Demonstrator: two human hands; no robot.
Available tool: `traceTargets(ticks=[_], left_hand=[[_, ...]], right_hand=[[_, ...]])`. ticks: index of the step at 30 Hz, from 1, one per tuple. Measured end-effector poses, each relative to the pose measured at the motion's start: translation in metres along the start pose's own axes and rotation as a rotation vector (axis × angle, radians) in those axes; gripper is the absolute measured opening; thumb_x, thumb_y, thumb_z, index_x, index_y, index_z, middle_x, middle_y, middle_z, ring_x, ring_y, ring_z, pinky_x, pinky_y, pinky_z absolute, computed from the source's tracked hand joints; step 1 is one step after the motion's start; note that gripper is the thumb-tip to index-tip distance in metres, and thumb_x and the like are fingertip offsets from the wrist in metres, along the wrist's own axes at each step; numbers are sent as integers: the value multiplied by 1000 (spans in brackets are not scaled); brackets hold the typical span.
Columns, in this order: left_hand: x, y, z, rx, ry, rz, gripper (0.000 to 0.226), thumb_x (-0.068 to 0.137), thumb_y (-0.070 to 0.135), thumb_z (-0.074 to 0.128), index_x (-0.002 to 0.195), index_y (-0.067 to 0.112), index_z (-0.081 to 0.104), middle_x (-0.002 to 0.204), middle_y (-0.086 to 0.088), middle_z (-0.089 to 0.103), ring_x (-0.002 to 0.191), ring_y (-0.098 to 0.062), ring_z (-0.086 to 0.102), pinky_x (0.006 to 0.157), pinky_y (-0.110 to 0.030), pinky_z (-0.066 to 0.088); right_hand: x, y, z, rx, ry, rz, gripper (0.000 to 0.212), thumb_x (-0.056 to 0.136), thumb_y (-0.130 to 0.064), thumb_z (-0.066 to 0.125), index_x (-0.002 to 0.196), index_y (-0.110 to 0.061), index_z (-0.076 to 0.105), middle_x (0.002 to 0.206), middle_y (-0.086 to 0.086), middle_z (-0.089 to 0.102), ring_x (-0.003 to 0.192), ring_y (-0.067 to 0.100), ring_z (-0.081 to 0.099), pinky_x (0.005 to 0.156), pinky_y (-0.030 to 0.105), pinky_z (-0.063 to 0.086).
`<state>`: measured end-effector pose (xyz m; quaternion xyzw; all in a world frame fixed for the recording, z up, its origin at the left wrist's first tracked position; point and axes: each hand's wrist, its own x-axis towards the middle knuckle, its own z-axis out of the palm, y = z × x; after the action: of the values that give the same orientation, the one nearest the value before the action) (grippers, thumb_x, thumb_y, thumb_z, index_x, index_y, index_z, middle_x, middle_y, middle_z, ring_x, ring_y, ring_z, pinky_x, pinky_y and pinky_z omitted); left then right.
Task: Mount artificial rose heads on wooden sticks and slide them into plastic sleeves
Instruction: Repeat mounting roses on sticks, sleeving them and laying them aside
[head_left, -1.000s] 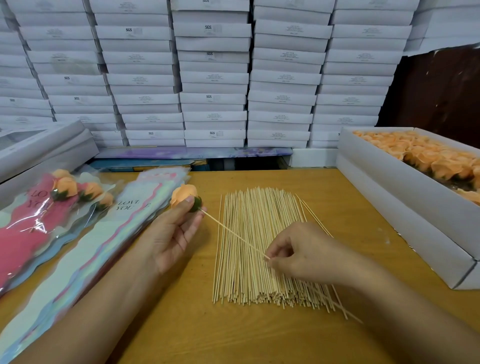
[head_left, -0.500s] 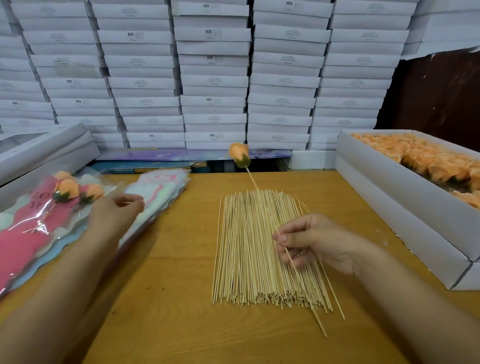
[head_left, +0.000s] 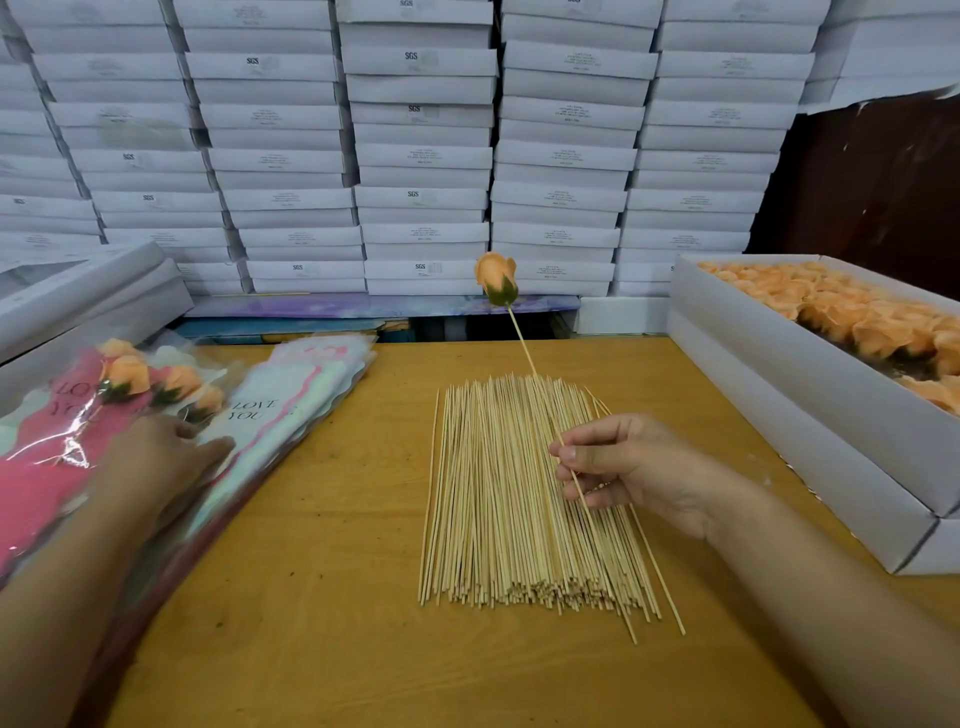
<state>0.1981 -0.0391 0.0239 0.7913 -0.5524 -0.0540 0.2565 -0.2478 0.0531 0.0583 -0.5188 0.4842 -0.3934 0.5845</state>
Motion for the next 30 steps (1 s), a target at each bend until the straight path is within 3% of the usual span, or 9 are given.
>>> traceTargets(ticks=[3,5,10,14,16,19,22,27,30], left_hand=[[4,-1,-3,50,-22,-3,49,83,37,81,114,1,70,109,-23,70,91,-37,63,78,-42,50],[7,-2,-6,54,-35,-19,52,82,35,82,119,1,68,114,-24,69,95,-38,62,82,-43,50],[11,-4,-5,-21,19,-37,44,81,23,83,117,1,70,116,-26,69,99,-40,62,85,-44,47],[9,-7,-2,-18,96,20,33,83,21,81,108,2,73,98,-21,72,77,-29,54,72,-40,45],[7,-6,-5,-11,89,21,16,82,20,80,84,5,75,73,-12,69,66,-29,55,63,-38,46],[11,-6,-9,3,48,14,31,82,20,79,56,10,67,54,-10,62,60,-32,60,58,-34,47],[14,-5,-12,55,21,38,32,83,23,81,56,12,67,57,-11,63,62,-32,60,58,-33,47],[20,-5,-16,180,-10,50,29,90,31,74,63,23,66,70,-12,64,73,-32,61,75,-45,56],[24,-7,-12,252,-11,49,26,95,32,64,78,15,73,76,-14,65,76,-32,61,79,-47,56]], right_hand=[[0,0,0,0,-1,-8,16,70,-15,80,86,-10,80,86,13,76,72,20,72,55,24,58],[1,1,-1,-2,2,-11,21,69,-16,80,89,-8,78,86,13,76,71,20,72,55,24,57],[1,1,1,-8,-1,-17,18,68,-18,81,84,-11,80,85,13,75,71,20,72,55,24,57],[0,2,0,-12,-9,-22,17,70,-19,80,85,-12,80,87,13,76,72,20,72,56,23,58],[0,2,0,-12,-7,-22,17,70,-19,80,86,-12,80,88,13,76,73,20,73,56,23,57],[1,1,0,-18,-9,-24,17,69,-20,80,84,-12,80,86,12,76,72,19,72,55,22,57],[0,1,1,-20,-10,-26,17,69,-20,80,84,-12,80,87,12,76,71,19,72,55,22,57],[1,1,1,-25,-7,-29,17,69,-20,80,83,-13,80,87,12,76,71,19,72,55,22,57],[0,1,1,-27,-11,-32,16,68,-20,80,83,-13,80,86,12,76,71,19,72,54,22,57]])
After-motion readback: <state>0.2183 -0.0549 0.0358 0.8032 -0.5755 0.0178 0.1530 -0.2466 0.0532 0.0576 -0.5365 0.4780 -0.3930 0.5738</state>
